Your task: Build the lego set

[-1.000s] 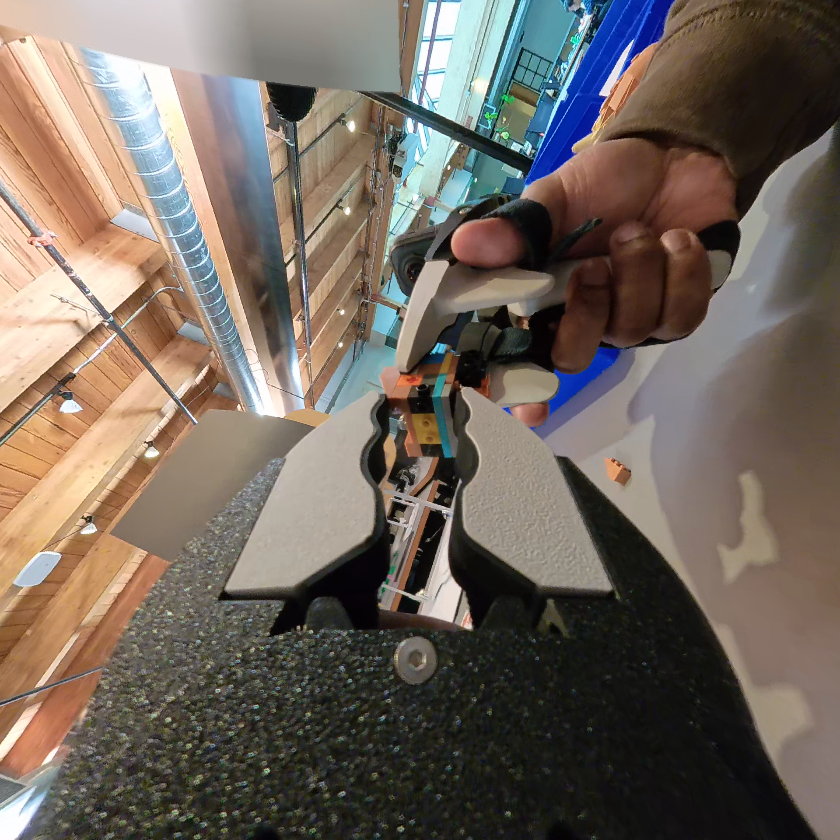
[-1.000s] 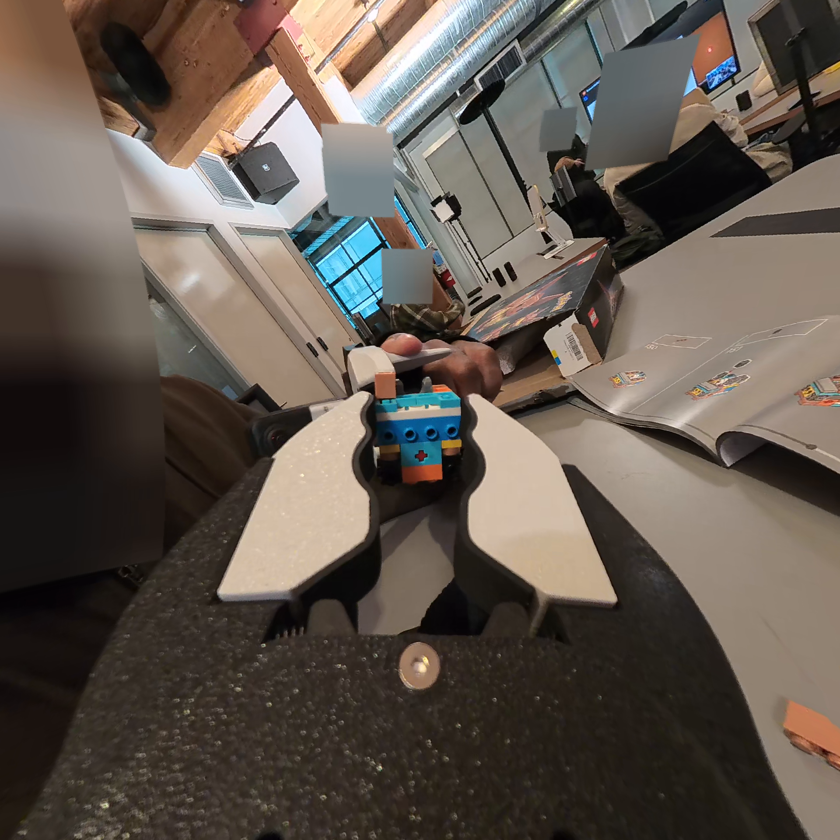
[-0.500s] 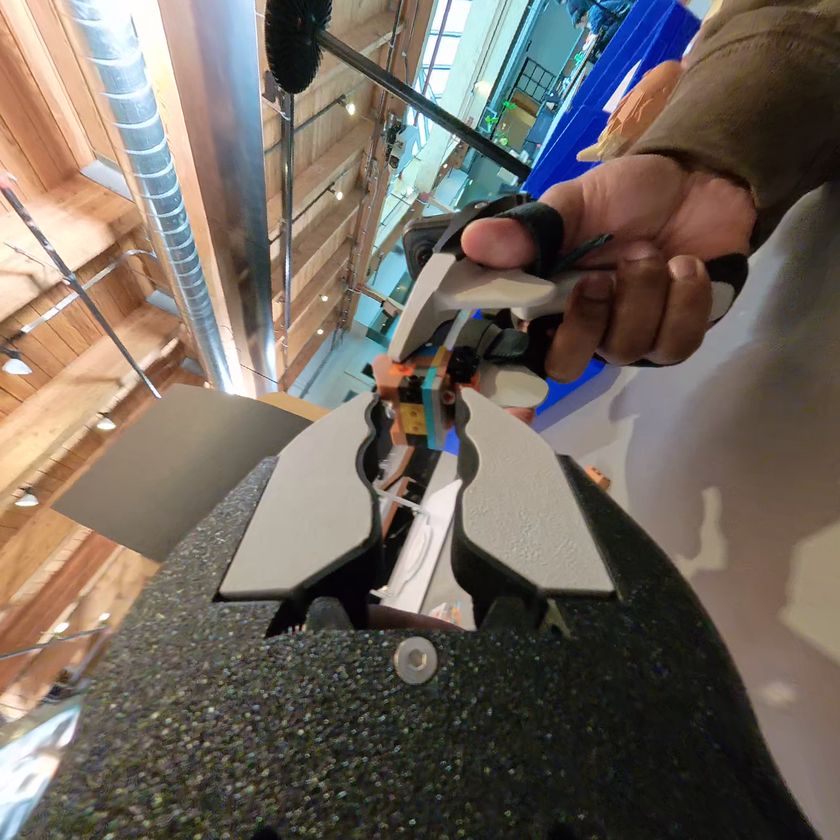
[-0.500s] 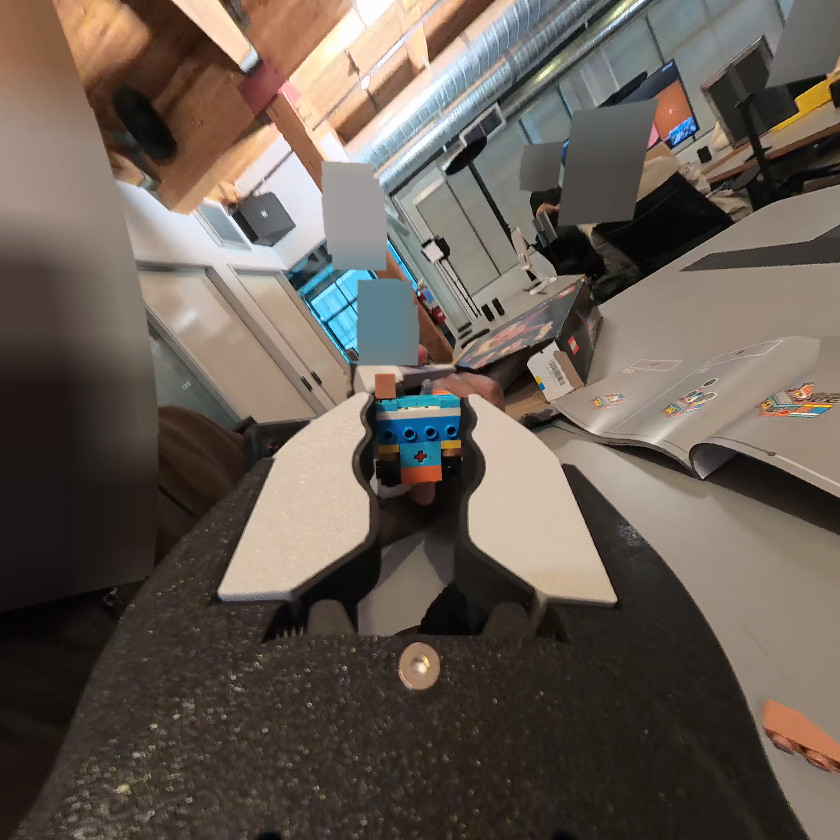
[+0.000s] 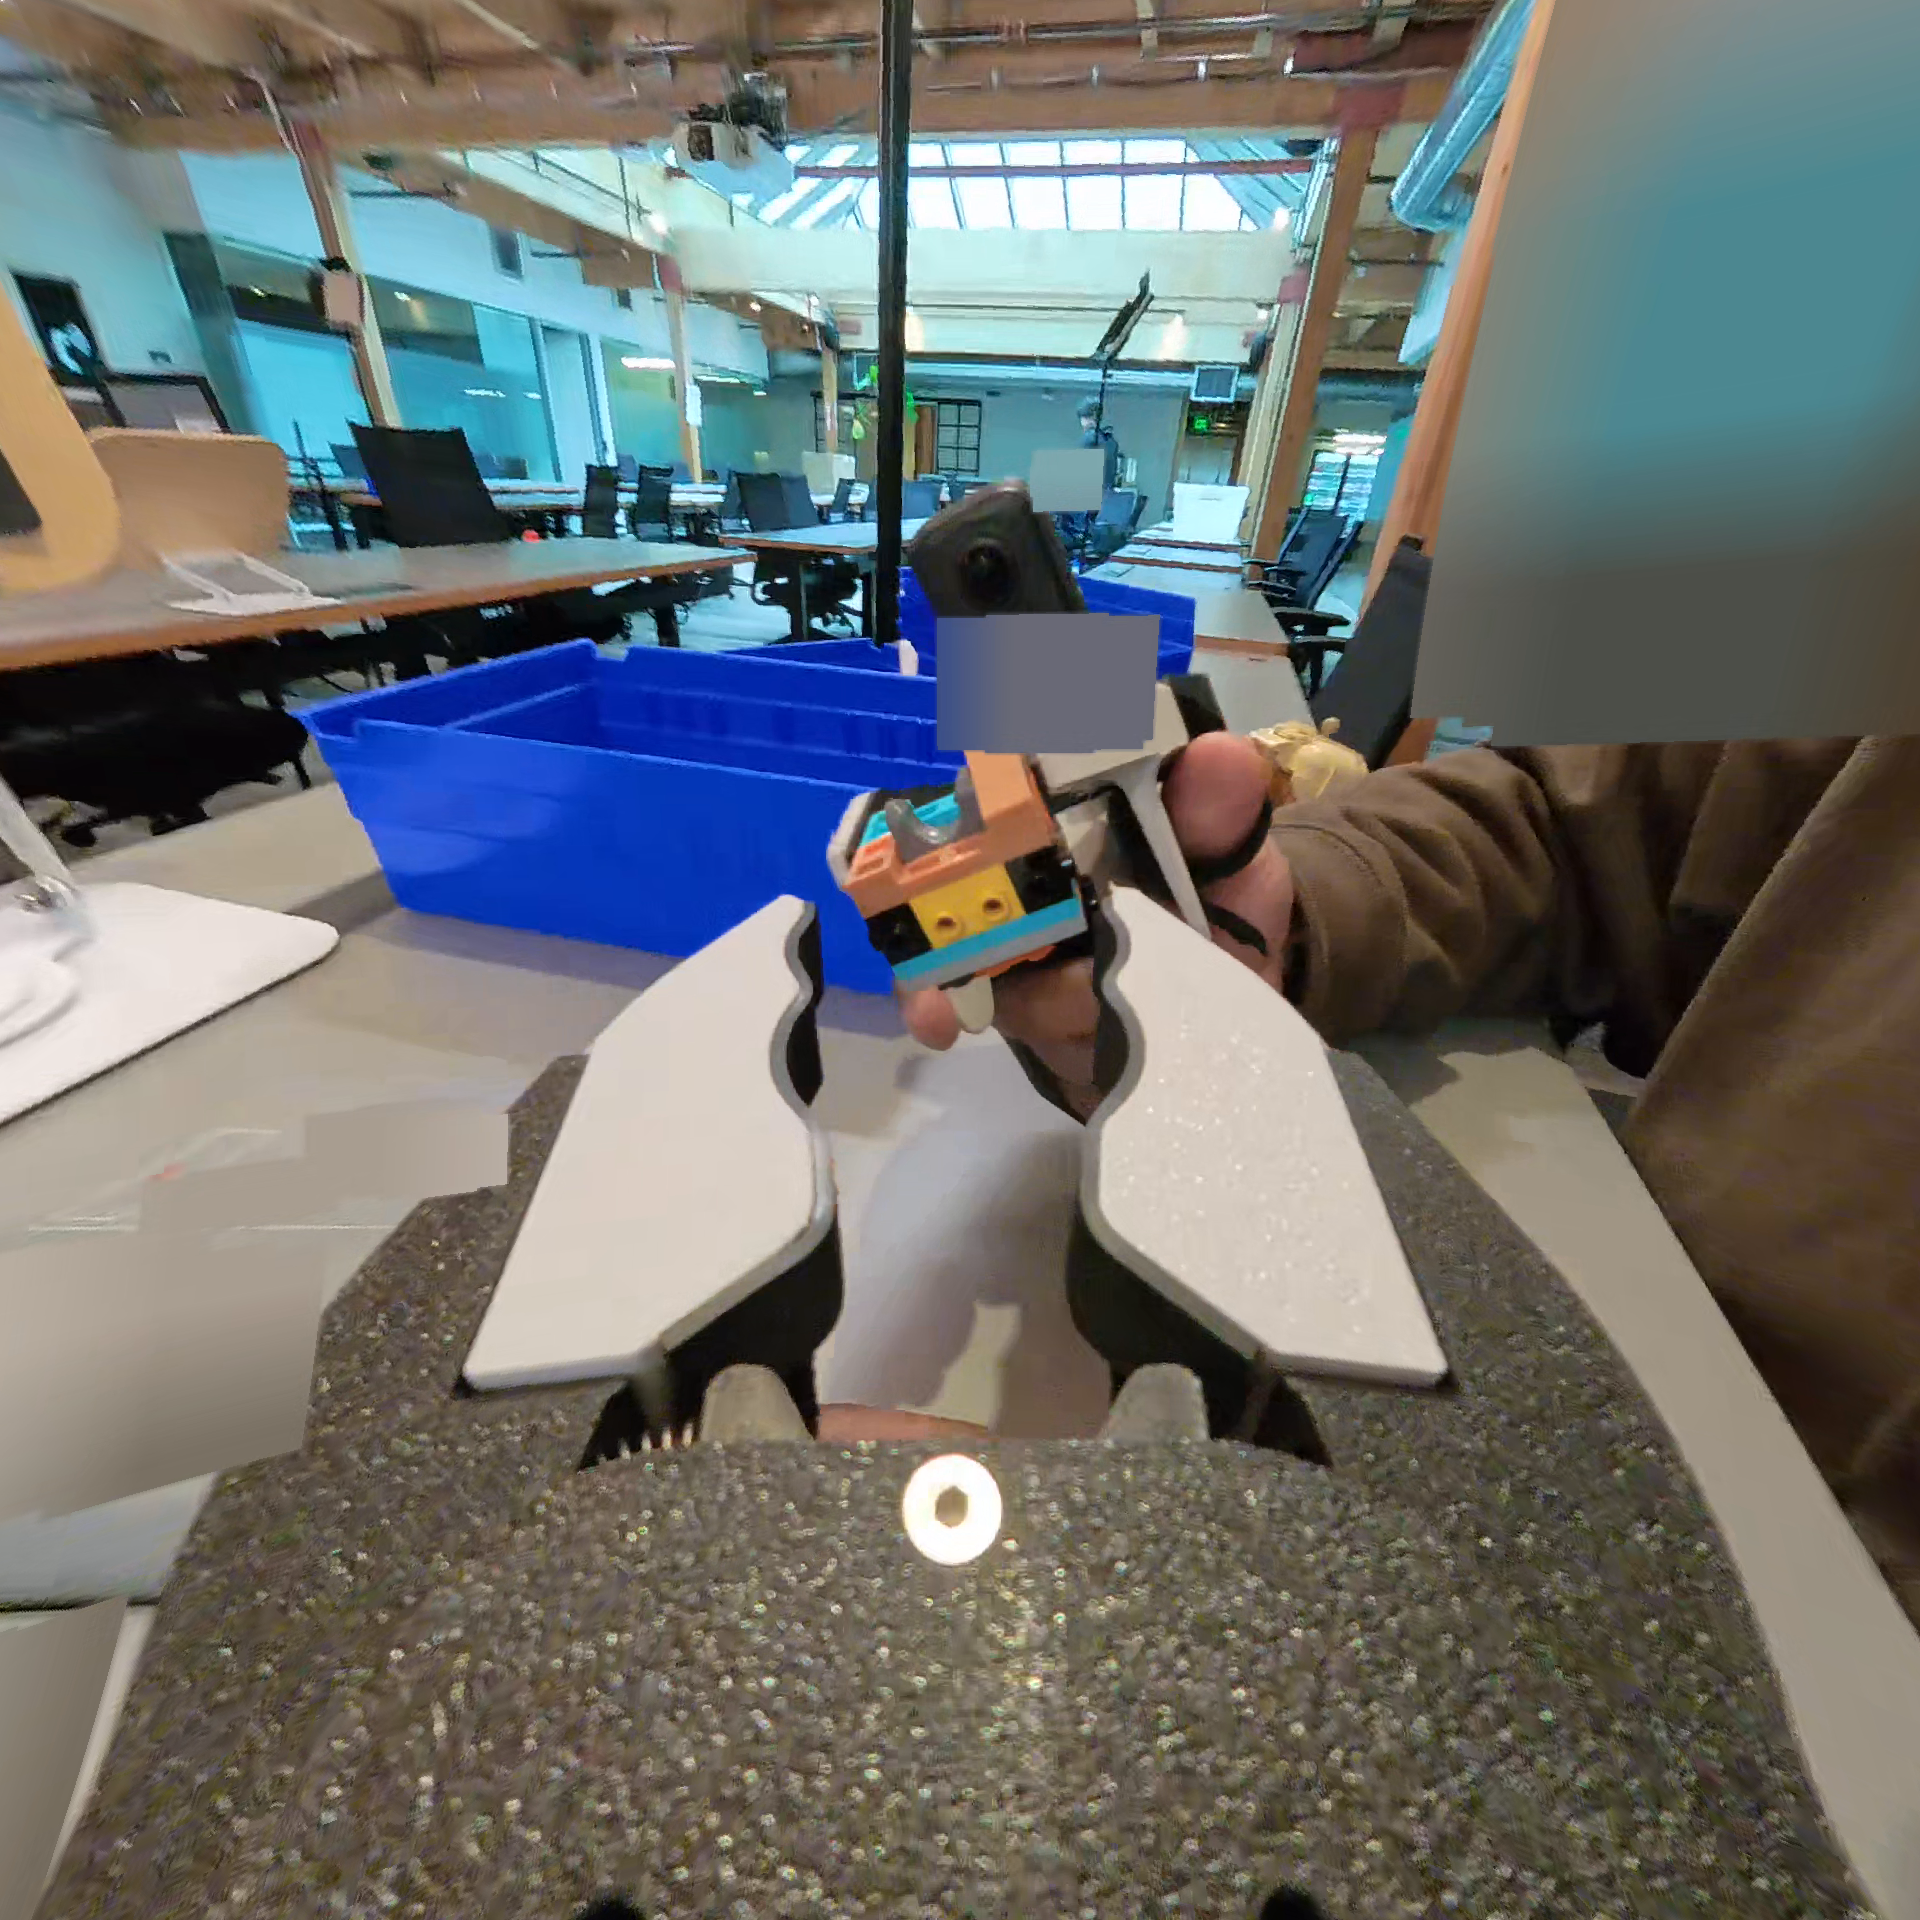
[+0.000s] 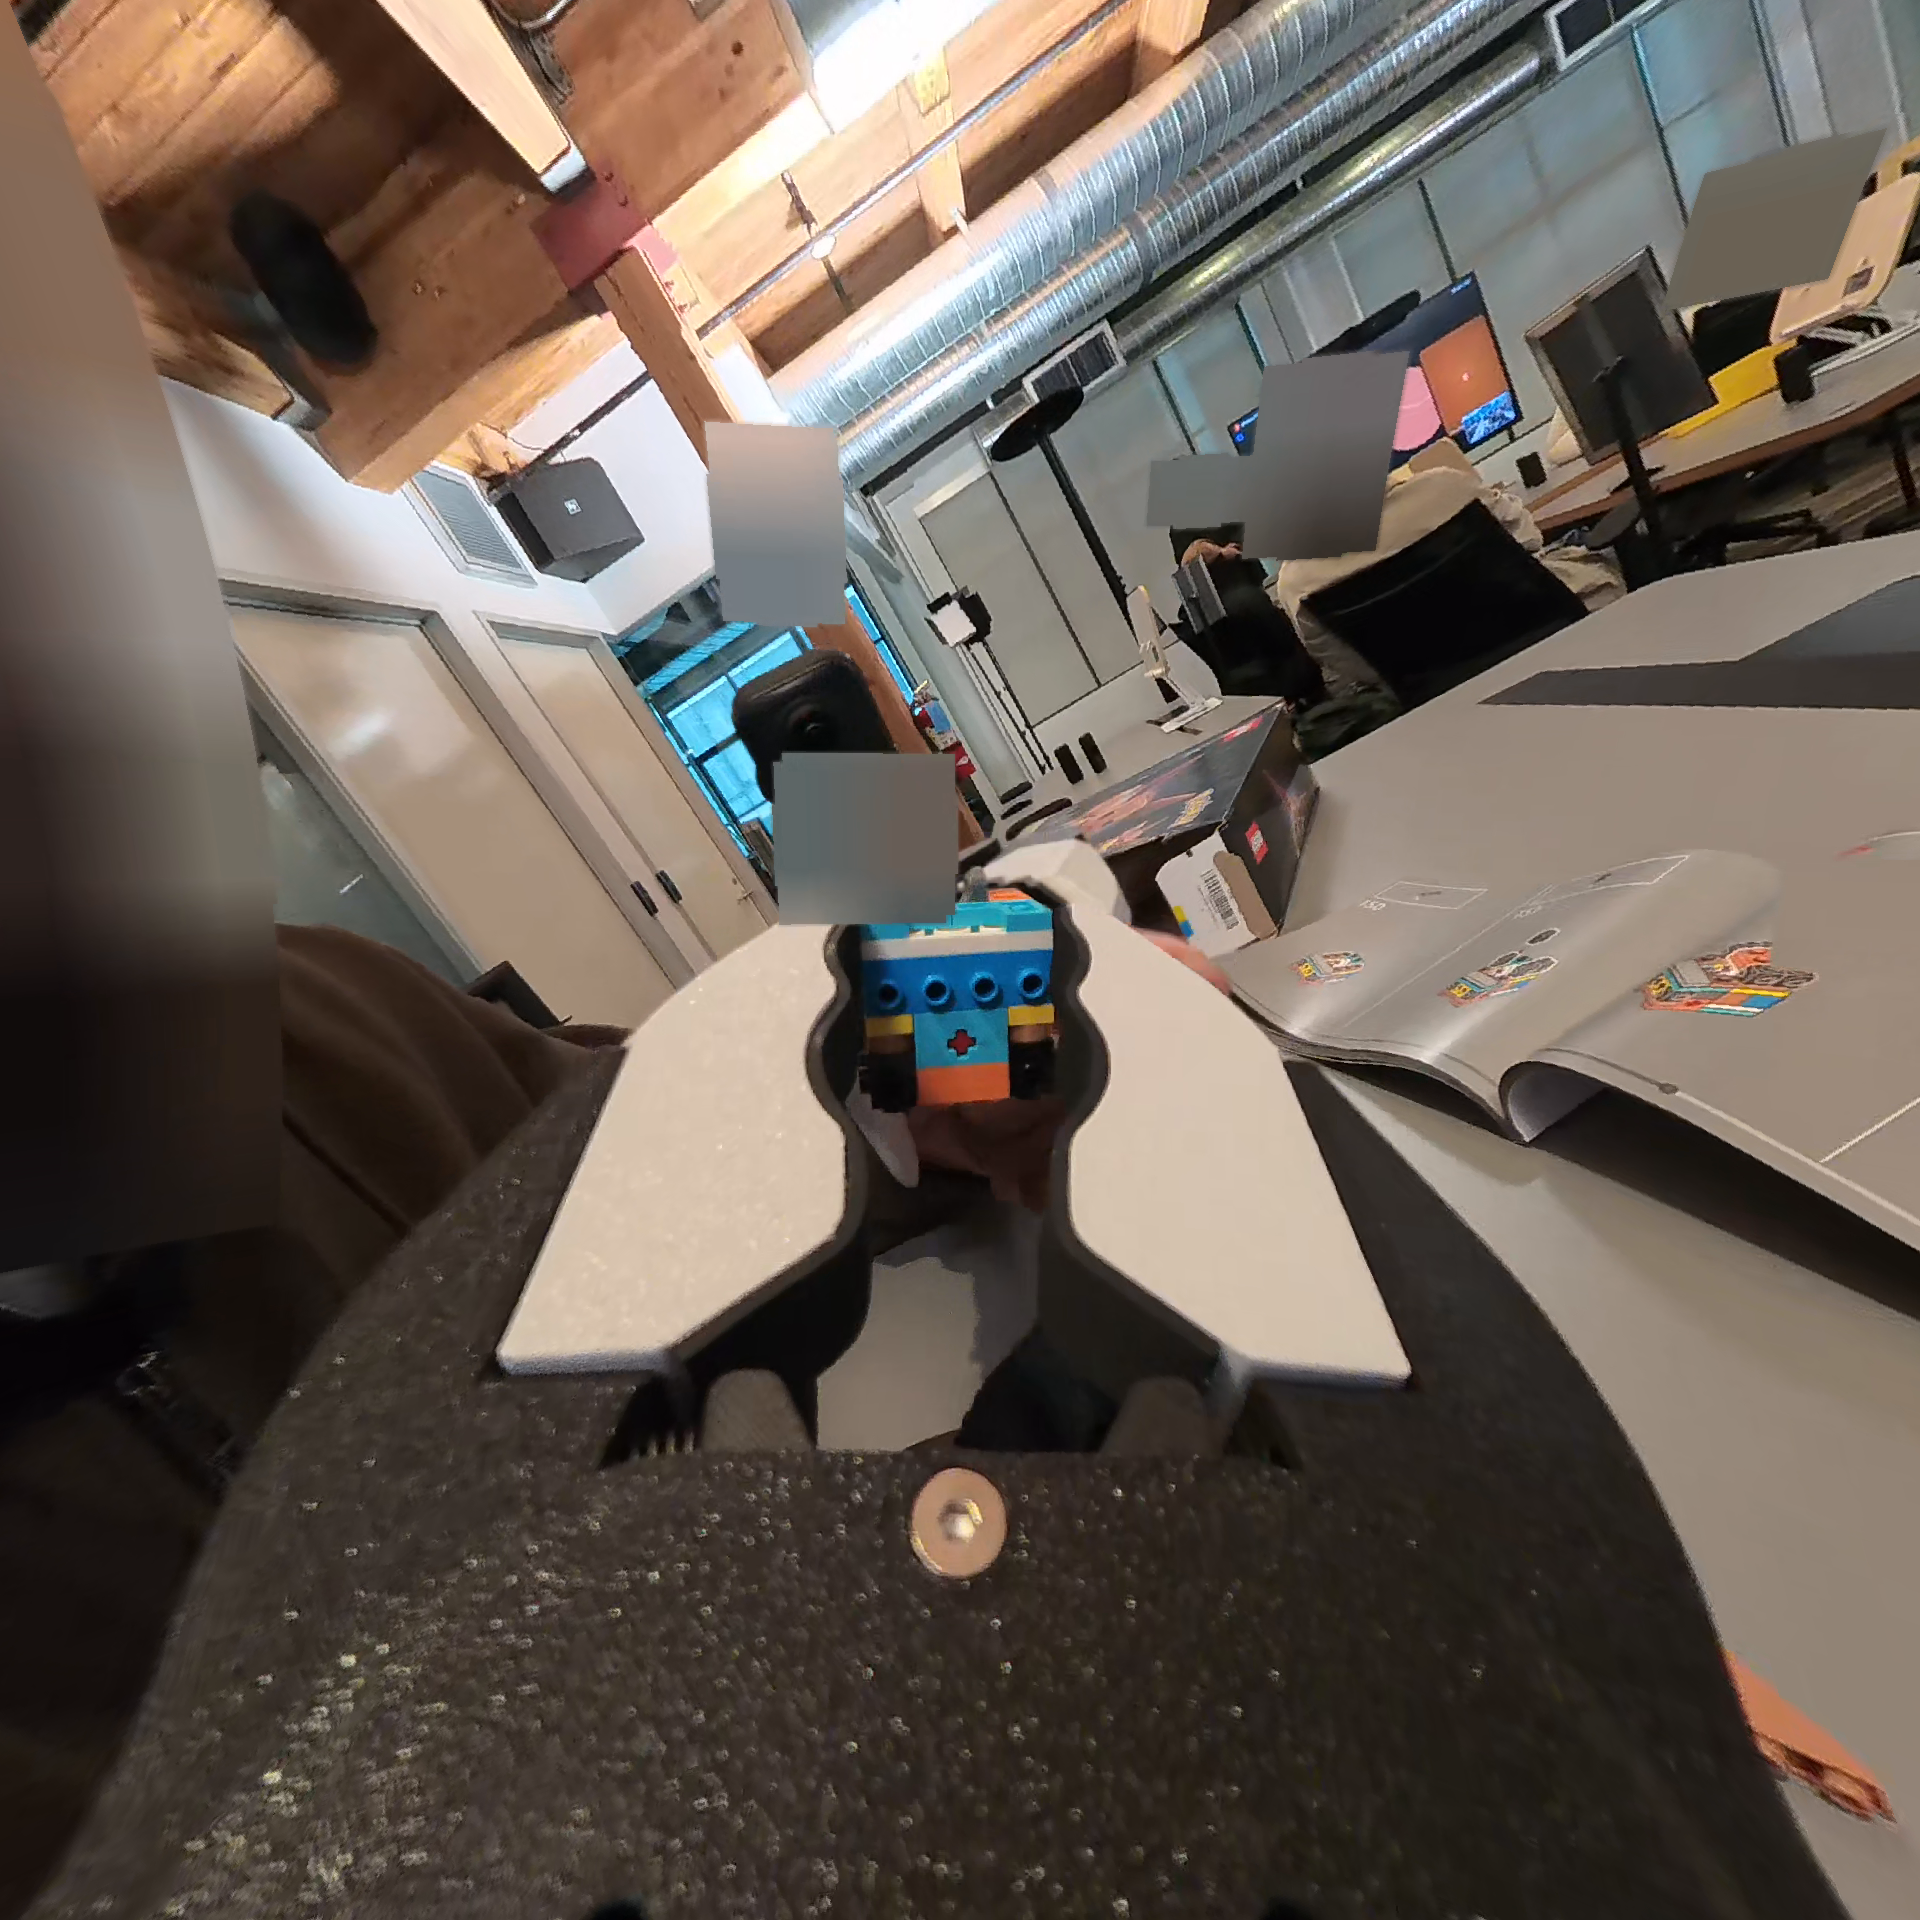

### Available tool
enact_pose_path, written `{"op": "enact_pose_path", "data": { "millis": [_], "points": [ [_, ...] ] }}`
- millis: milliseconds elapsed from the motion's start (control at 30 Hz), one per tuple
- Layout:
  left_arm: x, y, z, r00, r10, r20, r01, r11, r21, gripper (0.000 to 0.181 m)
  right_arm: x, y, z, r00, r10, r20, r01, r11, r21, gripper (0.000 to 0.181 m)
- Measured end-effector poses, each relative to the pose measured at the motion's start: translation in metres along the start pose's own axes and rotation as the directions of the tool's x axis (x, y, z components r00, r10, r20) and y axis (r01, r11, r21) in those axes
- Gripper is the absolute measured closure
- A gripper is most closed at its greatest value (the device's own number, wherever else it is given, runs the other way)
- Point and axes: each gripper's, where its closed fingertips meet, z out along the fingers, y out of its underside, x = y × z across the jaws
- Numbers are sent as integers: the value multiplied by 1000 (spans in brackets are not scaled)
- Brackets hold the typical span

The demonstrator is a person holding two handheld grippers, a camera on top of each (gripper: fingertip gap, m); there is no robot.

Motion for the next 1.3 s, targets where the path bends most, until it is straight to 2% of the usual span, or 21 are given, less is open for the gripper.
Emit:
{"op": "enact_pose_path", "data": {
  "millis": [100,200,433,700,767,867,933,1000,1133,1300],
  "points": [
    [3,-2,-1,995,-91,-46,92,995,29,141,1,1,1,1000,-6,-8,6,1000,-8,146],
    [1,0,-1,981,-182,-71,184,982,29,142,4,3,1,999,-34,-36,33,999,-22,146],
    [-2,7,-1,959,-272,-80,275,961,25,143,9,5,0,992,-87,-87,82,995,-58,147],
    [-8,3,-7,866,-467,-177,484,872,70,143,5,-6,-9,922,-374,-102,362,925,-118,122],
    [-6,5,-7,833,-516,-202,533,845,39,143,7,-6,-12,833,-542,-111,519,835,-185,115],
    [-4,11,-6,790,-575,-214,585,811,-18,143,6,4,-14,610,-790,-51,739,592,-322,103],
    [-4,15,-5,764,-607,-220,614,788,-41,143,5,9,-14,477,-879,2,814,440,-379,100],
    [1,18,-4,741,-628,-238,629,773,-78,143,5,17,-14,404,-913,52,840,348,-416,98],
    [12,25,0,719,-643,-263,632,763,-138,143,5,30,-13,350,-930,113,856,269,-441,101],
    [19,30,2,697,-663,-273,638,747,-186,143,2,41,-10,325,-933,157,868,228,-441,113]
  ]
}}
